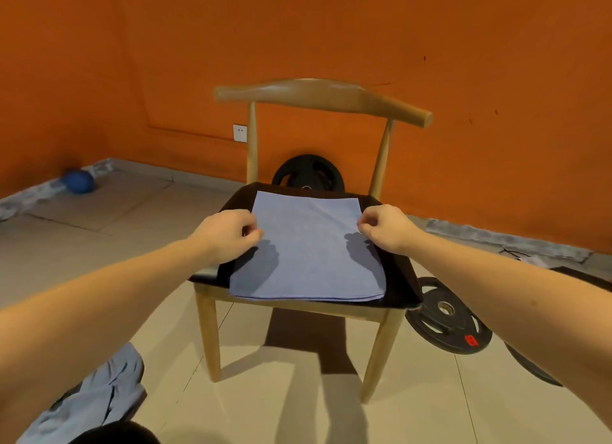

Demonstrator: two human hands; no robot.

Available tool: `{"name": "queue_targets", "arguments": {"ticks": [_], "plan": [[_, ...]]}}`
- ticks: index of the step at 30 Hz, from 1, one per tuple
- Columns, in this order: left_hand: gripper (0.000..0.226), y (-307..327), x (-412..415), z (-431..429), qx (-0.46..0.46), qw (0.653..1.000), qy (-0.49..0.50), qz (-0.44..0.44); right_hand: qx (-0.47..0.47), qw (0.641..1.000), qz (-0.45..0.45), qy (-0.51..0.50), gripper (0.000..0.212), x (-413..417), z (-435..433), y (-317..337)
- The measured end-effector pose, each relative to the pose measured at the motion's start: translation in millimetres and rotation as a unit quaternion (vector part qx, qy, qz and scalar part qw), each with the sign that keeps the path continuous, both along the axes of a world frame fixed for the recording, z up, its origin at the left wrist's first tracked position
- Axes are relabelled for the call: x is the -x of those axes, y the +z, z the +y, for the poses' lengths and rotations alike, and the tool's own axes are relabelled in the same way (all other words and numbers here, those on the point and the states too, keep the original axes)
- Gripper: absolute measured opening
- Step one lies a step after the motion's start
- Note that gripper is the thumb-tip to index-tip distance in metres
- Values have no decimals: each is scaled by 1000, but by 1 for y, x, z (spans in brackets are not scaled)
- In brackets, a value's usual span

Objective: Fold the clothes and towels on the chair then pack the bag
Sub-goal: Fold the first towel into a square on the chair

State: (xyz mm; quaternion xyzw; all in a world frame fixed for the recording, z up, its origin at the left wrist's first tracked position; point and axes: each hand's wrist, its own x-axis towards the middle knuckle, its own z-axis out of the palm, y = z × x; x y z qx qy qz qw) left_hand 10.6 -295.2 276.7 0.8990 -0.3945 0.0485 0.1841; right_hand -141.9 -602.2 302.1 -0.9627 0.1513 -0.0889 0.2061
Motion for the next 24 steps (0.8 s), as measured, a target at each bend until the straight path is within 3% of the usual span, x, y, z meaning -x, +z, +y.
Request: {"name": "queue_targets", "arguments": {"ticks": [4, 6, 9, 13, 17, 24], "plan": [[8, -4, -47, -66, 65, 993, 79, 54, -32, 998, -24, -48, 33, -69, 0, -16], [16, -13, -69, -96, 63, 990, 92, 84, -29, 999, -14, -38, 39, -102, 1, -27], [37, -32, -99, -124, 3, 991, 84, 107, -4, 999, 33, -17, 46, -142, -8, -45], [71, -56, -124, -125, -170, 980, 82, 64, 111, 983, 143, -12, 70, -166, -40, -69], [79, -67, -129, -119, -196, 975, 86, 52, 174, 971, 163, -22, 85, -166, -58, -90], [81, -51, -128, -121, -208, 973, 83, 58, 129, 979, 154, -31, 79, -161, -54, -80]]}}
